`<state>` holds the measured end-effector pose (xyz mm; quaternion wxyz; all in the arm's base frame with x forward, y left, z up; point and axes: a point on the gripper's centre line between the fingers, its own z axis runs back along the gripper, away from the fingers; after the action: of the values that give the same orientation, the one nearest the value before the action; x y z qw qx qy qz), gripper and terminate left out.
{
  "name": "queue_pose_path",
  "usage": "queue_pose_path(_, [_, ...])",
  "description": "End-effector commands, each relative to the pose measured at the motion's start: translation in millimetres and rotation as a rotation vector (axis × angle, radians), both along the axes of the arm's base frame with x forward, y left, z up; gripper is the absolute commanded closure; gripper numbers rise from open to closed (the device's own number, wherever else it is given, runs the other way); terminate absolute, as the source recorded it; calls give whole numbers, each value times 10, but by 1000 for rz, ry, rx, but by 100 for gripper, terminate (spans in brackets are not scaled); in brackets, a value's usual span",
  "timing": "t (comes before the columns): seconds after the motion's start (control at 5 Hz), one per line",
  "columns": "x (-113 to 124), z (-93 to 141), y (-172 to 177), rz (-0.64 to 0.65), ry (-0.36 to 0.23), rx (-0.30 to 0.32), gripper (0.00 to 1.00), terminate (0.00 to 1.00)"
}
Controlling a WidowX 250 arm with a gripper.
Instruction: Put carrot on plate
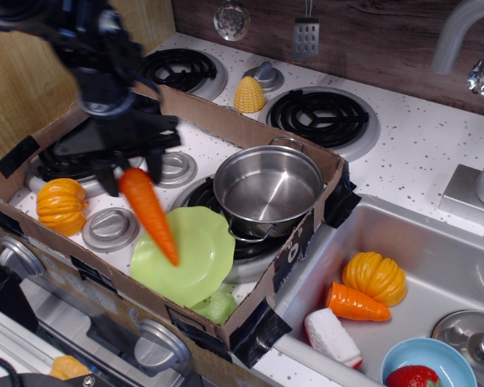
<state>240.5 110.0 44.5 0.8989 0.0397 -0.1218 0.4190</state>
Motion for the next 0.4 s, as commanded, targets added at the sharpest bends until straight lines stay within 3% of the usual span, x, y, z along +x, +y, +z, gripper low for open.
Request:
queue_pose_path(0.0, [-189,168,-237,84,1,-32,100,0])
queue_pose_path(0.2, [-263,56,-331,97,-59,-29,100,0])
